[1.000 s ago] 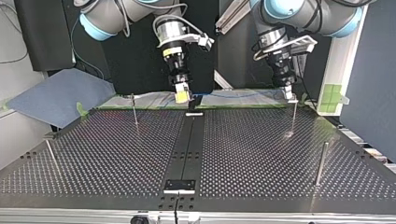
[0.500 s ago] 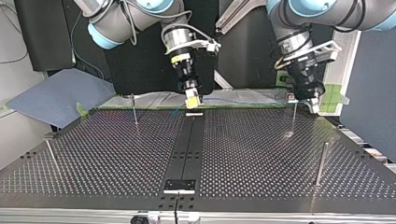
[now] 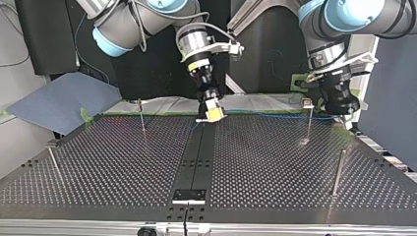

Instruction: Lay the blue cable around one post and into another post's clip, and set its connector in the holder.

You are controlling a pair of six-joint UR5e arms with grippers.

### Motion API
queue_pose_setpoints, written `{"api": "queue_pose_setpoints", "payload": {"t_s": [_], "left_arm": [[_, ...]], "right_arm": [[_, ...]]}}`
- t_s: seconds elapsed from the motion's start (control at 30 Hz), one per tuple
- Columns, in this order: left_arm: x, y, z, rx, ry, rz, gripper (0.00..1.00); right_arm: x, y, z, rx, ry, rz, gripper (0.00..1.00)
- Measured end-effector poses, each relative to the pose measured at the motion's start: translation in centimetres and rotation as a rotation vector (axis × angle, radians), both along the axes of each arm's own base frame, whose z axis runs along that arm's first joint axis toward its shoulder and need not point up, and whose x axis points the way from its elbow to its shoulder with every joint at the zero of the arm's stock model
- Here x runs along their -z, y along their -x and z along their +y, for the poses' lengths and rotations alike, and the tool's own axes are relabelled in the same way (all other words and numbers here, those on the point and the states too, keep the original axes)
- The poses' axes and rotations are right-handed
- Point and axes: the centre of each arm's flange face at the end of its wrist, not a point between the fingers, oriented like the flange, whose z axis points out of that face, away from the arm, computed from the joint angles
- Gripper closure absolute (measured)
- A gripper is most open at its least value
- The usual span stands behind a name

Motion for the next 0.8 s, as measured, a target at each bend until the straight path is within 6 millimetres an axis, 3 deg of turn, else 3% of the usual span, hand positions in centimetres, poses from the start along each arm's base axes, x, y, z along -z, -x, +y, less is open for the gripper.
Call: {"api": "queue_pose_setpoints", "payload": {"t_s": [0.53,0.8], "left_arm": [[-3.6,-5.1,4.5,0.013,0.028,-0.067,0.97],[-6.1,-7.2,7.4,0.000,0.049,-0.125,0.97]], "right_arm": [[-5.0,-1.7,-0.2,-0.029,0.035,-0.036,1.00],[-5.4,-2.9,-0.9,-0.040,0.038,-0.030,1.00]]}}
